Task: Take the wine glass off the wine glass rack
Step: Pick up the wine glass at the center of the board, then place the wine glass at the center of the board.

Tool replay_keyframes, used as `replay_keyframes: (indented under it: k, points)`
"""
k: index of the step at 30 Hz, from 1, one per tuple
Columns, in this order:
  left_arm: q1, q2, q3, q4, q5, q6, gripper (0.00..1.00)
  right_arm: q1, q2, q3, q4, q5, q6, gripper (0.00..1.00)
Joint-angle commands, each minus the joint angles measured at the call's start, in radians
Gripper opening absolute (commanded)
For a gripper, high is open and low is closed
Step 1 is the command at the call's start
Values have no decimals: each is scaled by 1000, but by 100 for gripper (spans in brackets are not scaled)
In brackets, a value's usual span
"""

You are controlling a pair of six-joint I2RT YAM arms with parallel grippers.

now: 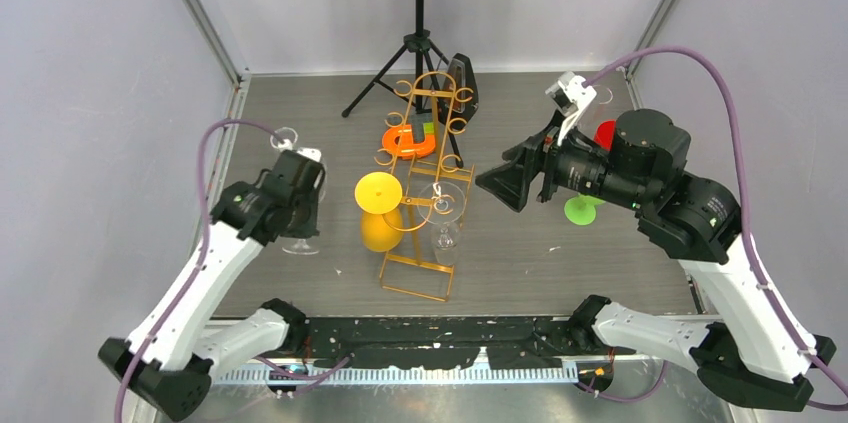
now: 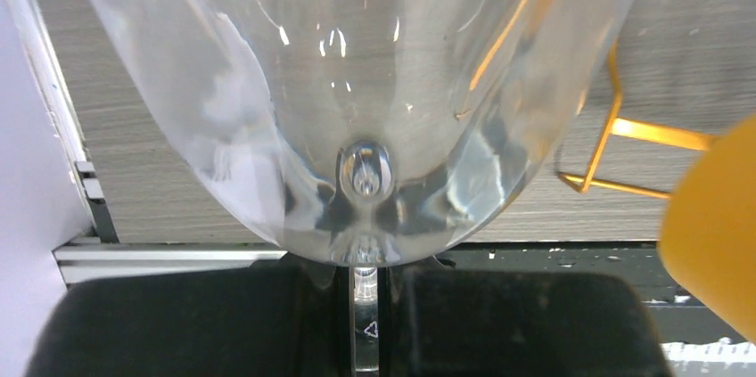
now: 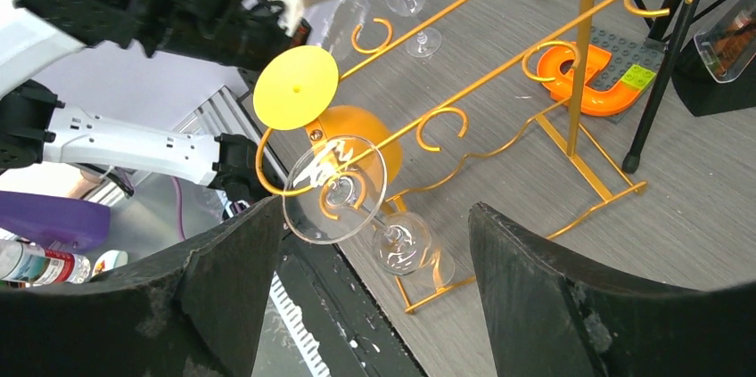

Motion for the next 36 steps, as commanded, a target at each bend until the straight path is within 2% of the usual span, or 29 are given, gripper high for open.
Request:
replay_keyframes:
  k: [1, 5, 10, 16, 23, 27, 30, 31, 36]
  points:
    - [6, -95, 150, -75, -34, 28, 0, -5, 17, 78, 18, 3, -25, 82]
    - [6, -172, 238, -92, 59, 98, 0, -5, 46, 139, -5, -32, -48, 82]
    - [6, -232, 361, -103, 264, 191, 0, -6, 86, 229, -63, -75, -96, 82]
    - [2, -209, 528, -156, 522, 270, 0, -4, 155, 346, -127, -204, -172, 81]
    - [-28, -208, 516, -117, 850, 304, 0, 9, 238, 454, -160, -394, -290, 80]
    - [-68, -199, 509, -112, 951, 317, 0, 90, 308, 547, -227, -420, -396, 79]
    - [-113, -187, 507, -114, 1005, 320, 0, 219, 381, 635, -309, -376, -515, 79]
    - [-134, -184, 503, -114, 1007, 320, 0, 264, 395, 655, -323, -358, -552, 79]
    - [-252, -172, 490, -137, 967, 335, 0, 296, 432, 665, -295, -381, -632, 79]
